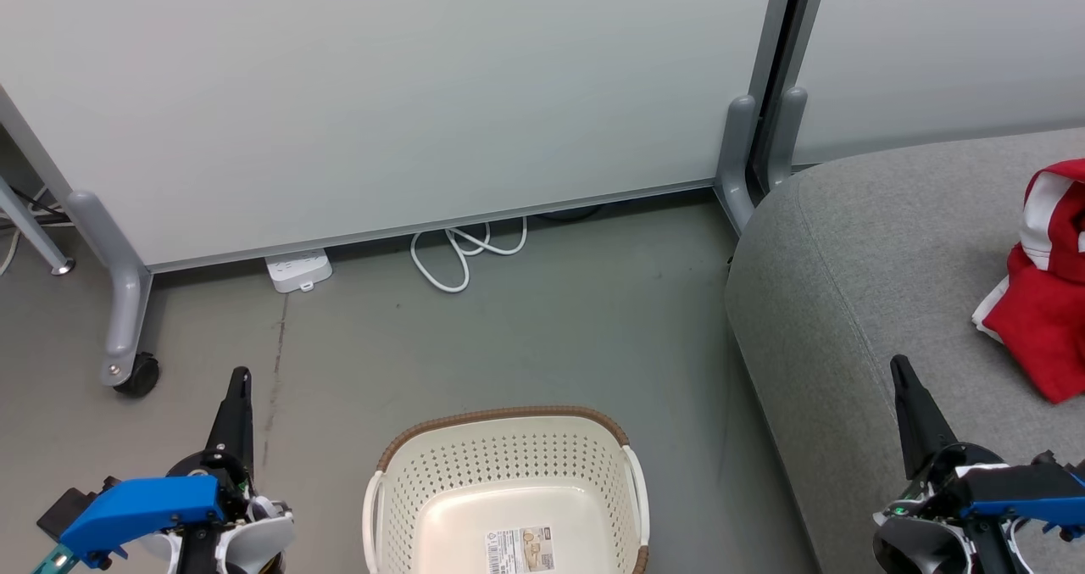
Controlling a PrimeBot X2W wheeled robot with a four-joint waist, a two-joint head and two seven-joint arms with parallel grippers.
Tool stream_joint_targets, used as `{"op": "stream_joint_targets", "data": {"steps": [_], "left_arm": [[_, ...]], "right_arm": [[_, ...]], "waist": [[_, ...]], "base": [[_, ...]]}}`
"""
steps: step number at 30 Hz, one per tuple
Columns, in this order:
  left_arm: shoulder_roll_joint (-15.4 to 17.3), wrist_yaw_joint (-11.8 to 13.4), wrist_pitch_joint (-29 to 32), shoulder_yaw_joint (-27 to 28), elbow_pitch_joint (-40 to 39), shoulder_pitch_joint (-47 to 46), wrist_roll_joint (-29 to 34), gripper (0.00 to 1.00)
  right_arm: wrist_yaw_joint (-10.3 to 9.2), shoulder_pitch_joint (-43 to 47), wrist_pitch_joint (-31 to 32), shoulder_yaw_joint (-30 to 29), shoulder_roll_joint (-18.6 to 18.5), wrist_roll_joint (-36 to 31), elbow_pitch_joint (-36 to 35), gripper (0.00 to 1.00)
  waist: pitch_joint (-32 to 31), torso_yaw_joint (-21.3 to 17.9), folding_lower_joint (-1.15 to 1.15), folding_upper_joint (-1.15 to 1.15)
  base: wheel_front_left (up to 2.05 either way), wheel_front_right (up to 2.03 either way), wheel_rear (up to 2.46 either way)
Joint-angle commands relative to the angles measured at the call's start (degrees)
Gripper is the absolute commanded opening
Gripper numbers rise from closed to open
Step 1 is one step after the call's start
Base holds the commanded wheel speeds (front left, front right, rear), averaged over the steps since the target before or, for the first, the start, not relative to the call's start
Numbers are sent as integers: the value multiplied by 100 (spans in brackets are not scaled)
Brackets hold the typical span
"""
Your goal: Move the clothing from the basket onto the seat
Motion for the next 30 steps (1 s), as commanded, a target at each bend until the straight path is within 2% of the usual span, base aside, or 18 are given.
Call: {"op": "stream_joint_targets", "data": {"steps": [1, 7, 30], "left_arm": [[-9, -19, 30, 37, -41, -72, -75, 0], [-22, -20, 84, 80, -71, -87, -238, 0], [-21, -20, 83, 79, -69, -79, -227, 0]], "right_arm": [[2, -70, 30, -15, -37, 115, 10, 0], [2, -92, 61, -21, -39, 319, 16, 0], [2, -91, 59, -19, -38, 301, 15, 0]], "waist": [[1, 0, 0, 0], [5, 2, 0, 0], [5, 2, 0, 0]], "base": [[0, 0, 0], [0, 0, 0], [0, 0, 0]]}}
